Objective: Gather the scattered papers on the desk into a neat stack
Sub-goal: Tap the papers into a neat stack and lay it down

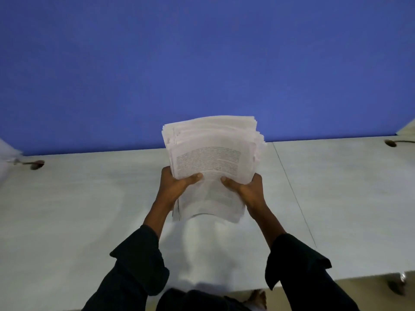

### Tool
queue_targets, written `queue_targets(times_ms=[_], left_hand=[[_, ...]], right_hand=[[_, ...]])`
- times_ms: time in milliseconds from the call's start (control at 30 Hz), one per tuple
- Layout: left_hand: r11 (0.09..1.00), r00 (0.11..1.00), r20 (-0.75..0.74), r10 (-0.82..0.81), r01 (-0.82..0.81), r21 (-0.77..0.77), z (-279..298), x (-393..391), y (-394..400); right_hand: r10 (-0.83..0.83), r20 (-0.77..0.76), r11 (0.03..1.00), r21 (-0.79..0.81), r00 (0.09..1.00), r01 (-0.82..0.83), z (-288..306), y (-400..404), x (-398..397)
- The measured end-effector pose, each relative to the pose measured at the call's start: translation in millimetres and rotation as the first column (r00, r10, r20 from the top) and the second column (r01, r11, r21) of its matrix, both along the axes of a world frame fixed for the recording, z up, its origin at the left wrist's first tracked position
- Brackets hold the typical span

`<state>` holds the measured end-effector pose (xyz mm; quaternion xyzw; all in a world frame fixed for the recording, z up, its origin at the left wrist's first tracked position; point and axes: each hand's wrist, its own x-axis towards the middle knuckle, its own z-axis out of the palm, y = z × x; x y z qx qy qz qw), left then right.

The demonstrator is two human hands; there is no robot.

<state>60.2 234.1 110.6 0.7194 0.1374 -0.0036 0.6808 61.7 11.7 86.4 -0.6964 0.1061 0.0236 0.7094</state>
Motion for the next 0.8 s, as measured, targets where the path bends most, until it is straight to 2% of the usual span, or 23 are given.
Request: queue_targets(times_ms=[67,167,333,500,567,633,700,800], left_hand=[[0.999,0.998,0.031,0.052,-0.052,-0.006,-0.9,-13.0,17.7],[0.974,0.969,0.102,0.223,-0.218,-0.061,-10.5,-30.2,29.7],[0.87,0.81,0.319,0.492,-0.463,-0.168,-8.8,-45.2,13.4],[0.757,0.694,0.312,0.648,-0.631,-0.169,-8.7,-47.6,5.0],[0.742,0.69,0.282,0.667,-0.651,-0.162,-12.3,-45.0,7.8],[0.744,0.689,0.299,0.661,-0.652,-0.144,-9.1,-42.4,9.3],[0.71,0.647,0.315,0.695,-0.688,-0.153,-4.7,-37.3,11.6],[0.733,0.67,0.334,0.663,-0.671,-0.11,-5.8,-35.9,15.6]], right_hand=[[0.002,0.02,1.0,0.003,1.0,-0.002,-3.7,15.1,-9.3],[-0.028,0.112,1.0,-0.001,0.993,0.028,-14.5,39.0,-27.2],[-0.341,0.232,0.94,0.063,0.911,0.336,-5.4,78.2,-41.2],[-0.532,0.348,0.834,0.061,0.772,0.548,13.7,83.7,-30.0],[-0.55,0.335,0.826,0.083,0.765,0.558,15.2,85.8,-28.7],[-0.49,0.332,0.863,0.057,0.806,0.501,15.2,89.1,-29.2],[-0.45,0.362,0.881,0.027,0.817,0.473,15.3,90.6,-28.6],[-0.465,0.342,0.874,0.032,0.817,0.484,15.3,90.0,-27.7]])
